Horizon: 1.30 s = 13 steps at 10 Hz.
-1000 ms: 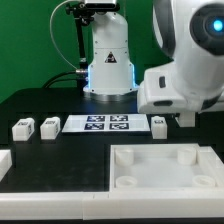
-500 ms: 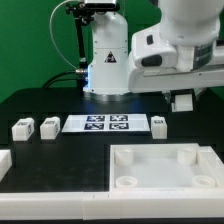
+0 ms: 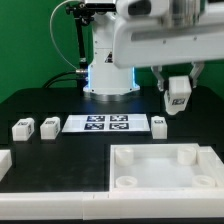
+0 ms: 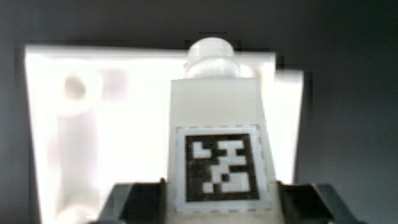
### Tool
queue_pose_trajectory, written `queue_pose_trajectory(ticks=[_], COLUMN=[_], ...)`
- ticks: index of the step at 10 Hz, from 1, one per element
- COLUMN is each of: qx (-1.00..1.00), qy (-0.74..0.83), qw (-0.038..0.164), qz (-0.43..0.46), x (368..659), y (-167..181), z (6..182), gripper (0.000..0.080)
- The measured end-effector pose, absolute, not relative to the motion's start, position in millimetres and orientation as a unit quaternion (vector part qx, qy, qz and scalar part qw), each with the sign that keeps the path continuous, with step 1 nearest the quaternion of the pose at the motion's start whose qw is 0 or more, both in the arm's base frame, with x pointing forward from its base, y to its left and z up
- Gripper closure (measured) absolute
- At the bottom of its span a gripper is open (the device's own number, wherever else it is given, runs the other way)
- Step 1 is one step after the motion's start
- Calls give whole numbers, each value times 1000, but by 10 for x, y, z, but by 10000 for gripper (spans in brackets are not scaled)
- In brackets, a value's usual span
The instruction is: Assemble one leg
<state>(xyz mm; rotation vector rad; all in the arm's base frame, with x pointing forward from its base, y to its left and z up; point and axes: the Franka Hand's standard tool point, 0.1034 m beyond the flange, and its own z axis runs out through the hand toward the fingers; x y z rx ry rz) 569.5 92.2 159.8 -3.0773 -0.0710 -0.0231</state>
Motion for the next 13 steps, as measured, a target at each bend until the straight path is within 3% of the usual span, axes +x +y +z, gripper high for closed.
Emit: queue_pose_trajectory(ticks=[1, 2, 5, 7, 9, 10, 13], qx=[-999, -994, -964, -946, -946, -946, -953], qy=[-15, -17, -15, -10, -23, -25, -13], qw=[34, 41, 54, 59, 49, 41, 41], qz=[-28, -104, -260, -318, -318, -320, -300], x=[5840, 5977, 5903, 5918, 6196, 6286, 6236], y=[985, 1018, 1040, 1055, 1051, 996, 1030], z=[1667, 1702, 1668, 1647, 1564, 1430, 1124], gripper=[508, 508, 508, 508, 508, 508, 508])
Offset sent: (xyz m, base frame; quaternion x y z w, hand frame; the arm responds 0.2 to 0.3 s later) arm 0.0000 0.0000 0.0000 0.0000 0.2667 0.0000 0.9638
